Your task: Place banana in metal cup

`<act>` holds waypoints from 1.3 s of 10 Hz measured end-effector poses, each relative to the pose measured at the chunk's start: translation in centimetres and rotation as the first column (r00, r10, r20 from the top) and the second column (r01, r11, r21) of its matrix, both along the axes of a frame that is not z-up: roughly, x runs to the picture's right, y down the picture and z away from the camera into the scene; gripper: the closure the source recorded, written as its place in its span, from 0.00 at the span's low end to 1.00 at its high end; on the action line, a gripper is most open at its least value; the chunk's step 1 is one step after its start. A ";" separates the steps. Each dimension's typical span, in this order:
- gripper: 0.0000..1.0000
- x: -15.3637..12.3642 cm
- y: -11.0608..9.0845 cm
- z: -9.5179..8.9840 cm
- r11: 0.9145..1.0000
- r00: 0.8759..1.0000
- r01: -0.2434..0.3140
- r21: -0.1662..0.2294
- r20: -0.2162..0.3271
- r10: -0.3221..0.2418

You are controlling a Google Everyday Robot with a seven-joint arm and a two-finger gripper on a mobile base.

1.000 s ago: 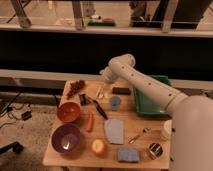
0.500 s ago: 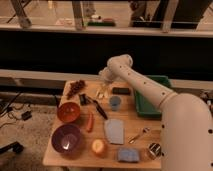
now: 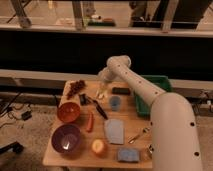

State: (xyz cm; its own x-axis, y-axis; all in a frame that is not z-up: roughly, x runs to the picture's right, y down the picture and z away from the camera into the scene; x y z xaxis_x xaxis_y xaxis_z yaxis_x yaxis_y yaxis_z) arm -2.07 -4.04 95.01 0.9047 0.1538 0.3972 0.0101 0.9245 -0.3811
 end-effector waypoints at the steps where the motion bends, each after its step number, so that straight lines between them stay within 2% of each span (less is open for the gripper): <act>1: 0.20 -0.1 0.2 0.4 1.000 1.000 -0.005 -0.009 0.001 0.005; 7: 0.20 0.3 1.3 3.1 0.998 1.000 -0.004 -0.063 -0.015 0.003; 11: 0.20 0.3 1.5 4.2 0.996 1.000 0.001 -0.089 -0.021 -0.002; 13: 0.20 -0.2 1.7 5.6 0.995 1.000 0.001 -0.104 -0.020 -0.003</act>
